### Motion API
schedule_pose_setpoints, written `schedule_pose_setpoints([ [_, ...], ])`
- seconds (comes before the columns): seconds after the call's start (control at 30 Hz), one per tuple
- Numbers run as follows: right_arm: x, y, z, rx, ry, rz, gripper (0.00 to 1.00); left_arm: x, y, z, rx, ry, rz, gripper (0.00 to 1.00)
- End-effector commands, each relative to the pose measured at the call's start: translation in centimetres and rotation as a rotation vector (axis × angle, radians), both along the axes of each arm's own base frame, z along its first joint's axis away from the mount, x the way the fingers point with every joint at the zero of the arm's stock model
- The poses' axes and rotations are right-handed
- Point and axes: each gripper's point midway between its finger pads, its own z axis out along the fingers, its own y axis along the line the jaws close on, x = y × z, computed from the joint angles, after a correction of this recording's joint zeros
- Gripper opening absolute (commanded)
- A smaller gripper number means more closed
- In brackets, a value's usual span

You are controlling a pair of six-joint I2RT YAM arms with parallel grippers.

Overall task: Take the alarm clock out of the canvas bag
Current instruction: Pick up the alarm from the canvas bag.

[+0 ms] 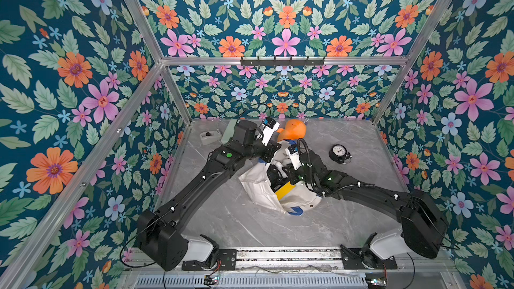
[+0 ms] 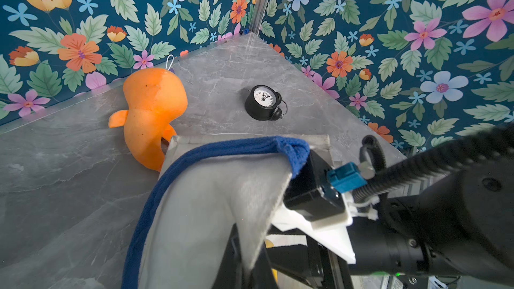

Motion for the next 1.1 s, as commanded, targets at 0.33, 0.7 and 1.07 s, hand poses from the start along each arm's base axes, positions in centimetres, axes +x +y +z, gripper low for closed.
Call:
schedule_pose_setpoints([
  [0.33,1.1,1.2,-2.0,-0.036,0.045,0.005,0.23,-0.3,-1.3,3.0,-0.097,-0.078,-0.068,0.0],
  [0.7,1.0,1.2,-2.8,-0.064,0.059,0.014,0.1,0.2,-1.4,2.6,-0.092,-0.067,-0.054,0.0],
  [1.07,0.8,1.1,-1.2,-0.061,0.051,0.018,0.0,0.9,-1.1,2.5,-0.078,-0.072,-0.014,0.0],
])
